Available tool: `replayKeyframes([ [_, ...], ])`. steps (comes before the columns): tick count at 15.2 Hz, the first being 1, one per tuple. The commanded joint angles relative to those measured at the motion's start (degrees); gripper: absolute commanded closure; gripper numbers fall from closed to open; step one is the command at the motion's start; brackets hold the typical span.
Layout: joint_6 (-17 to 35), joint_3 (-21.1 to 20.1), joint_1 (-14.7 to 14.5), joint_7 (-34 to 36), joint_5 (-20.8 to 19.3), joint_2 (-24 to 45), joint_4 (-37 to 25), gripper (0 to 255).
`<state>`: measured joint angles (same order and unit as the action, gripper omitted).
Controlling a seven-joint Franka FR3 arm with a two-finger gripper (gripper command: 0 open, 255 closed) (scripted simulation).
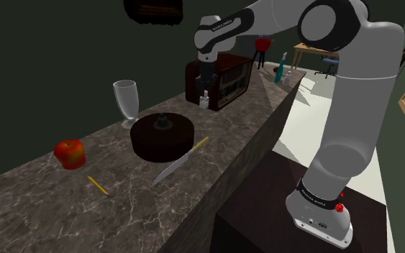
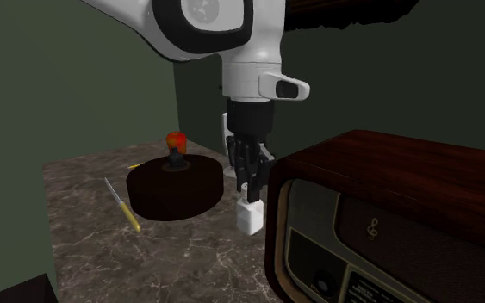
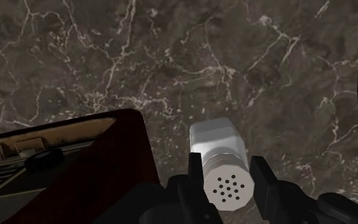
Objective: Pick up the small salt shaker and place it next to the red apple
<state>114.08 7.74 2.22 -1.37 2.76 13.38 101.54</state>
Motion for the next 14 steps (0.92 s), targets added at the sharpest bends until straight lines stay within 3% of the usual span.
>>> replayKeyframes([
  [1,-1.6,0.0,0.0,0.0,-0.1,-0.3,-1.3,255],
  [14,-11.1,0.1,0.1,0.4,-0.4,-1.7,-9.4,255],
])
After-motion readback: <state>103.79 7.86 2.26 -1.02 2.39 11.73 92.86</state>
